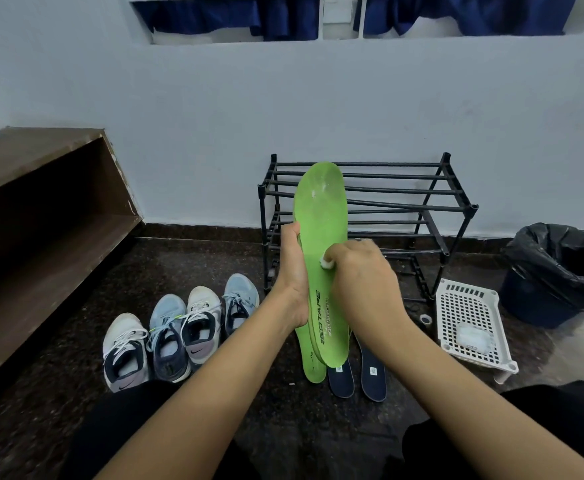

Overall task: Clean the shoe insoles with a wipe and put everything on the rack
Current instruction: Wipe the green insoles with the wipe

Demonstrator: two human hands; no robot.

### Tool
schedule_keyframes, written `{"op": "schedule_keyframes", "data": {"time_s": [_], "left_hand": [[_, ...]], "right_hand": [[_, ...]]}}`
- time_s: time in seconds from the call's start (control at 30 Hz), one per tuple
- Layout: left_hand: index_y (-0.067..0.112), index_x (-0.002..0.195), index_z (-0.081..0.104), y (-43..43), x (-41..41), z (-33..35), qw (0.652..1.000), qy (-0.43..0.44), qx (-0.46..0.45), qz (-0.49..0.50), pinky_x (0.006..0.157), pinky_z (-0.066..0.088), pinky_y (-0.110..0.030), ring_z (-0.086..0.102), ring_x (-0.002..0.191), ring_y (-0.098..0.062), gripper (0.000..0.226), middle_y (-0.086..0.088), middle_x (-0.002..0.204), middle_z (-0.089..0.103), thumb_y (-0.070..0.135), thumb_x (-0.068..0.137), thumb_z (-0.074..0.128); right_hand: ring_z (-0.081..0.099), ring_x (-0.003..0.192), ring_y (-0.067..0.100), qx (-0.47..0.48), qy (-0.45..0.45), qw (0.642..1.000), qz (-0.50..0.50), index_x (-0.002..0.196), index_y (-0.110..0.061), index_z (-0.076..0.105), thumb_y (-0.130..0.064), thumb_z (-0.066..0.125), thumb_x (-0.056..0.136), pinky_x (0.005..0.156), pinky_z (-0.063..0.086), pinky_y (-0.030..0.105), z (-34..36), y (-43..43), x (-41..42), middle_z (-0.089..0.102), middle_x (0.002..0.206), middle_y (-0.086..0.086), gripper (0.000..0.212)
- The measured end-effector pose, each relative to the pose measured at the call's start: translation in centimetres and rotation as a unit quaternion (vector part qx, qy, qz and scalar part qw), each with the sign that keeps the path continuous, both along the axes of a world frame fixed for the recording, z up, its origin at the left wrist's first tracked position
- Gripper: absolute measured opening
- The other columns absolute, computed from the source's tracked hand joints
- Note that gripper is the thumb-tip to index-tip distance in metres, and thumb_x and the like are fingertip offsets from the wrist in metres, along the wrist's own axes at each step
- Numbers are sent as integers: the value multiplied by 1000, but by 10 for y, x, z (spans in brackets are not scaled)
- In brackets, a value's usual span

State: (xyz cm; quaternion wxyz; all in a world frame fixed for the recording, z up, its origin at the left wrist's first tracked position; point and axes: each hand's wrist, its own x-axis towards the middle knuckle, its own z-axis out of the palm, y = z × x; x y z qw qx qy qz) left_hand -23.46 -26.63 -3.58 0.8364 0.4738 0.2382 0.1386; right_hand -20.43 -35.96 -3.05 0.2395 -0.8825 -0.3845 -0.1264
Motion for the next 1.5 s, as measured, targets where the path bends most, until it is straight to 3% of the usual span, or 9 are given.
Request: {"op": "schedule_keyframes", "data": {"time_s": [0.13,0.23,0.43,0.57,0.7,0.93,1.07,1.3,1.5], "left_hand": [[21,47,64,-8,4,-1,999,-15,5,-42,45,40,-17,52,41,-14,68,1,50,57,49,95,25],[20,47,63,-8,4,-1,999,-21,4,-40,45,40,-17,53,42,-14,67,1,51,57,48,95,25],[15,77,59,2,3,3,1000,2,0,14,57,37,-28,50,63,-20,52,-4,71,56,56,88,30],[17,71,56,-2,4,5,1000,-3,7,9,54,36,-27,49,57,-18,50,-3,66,53,55,88,30],[16,66,57,-14,4,3,999,-9,27,-43,47,39,-19,51,46,-16,53,-1,56,55,49,93,26],[17,66,59,-7,2,2,999,-7,-1,-31,52,39,-22,52,54,-17,52,-1,62,56,51,92,29],[14,82,63,0,1,3,1000,-5,-12,2,60,41,-29,55,67,-21,52,-6,75,61,54,89,31],[17,60,58,-19,0,3,999,-10,2,-47,48,39,-19,52,47,-14,54,0,55,55,47,94,29],[17,66,56,-14,1,5,999,-16,-20,-31,51,39,-22,52,50,-15,48,0,58,55,48,92,32]], "right_hand": [[47,104,30,22,1,999,-44,102,0,63,1,45,87,80,46,39,7,-3,19,61,104,14,24],[51,92,31,20,-51,997,-49,90,0,65,5,50,83,69,41,33,3,-1,18,64,91,14,18],[55,62,23,-45,-86,995,-9,62,-9,64,5,76,52,48,32,24,-6,1,-13,60,60,6,21],[53,84,29,-15,-65,998,-16,83,-4,67,5,57,77,60,37,30,-6,0,2,65,83,11,15],[52,92,31,17,-49,997,-65,91,-3,66,6,50,80,71,42,35,0,-5,27,65,91,12,22],[53,53,25,-1,-112,993,-32,58,-8,59,10,76,44,45,39,24,-1,-1,0,56,53,7,28],[54,55,26,12,-85,996,11,61,-7,61,10,73,43,43,42,26,-11,0,-10,56,56,7,28],[52,94,28,21,-53,997,-57,98,-6,65,2,50,83,72,43,33,0,-2,20,64,94,9,22],[56,88,30,57,-30,997,-36,95,-7,68,4,52,78,70,46,37,-2,-1,10,66,90,9,26]]}}
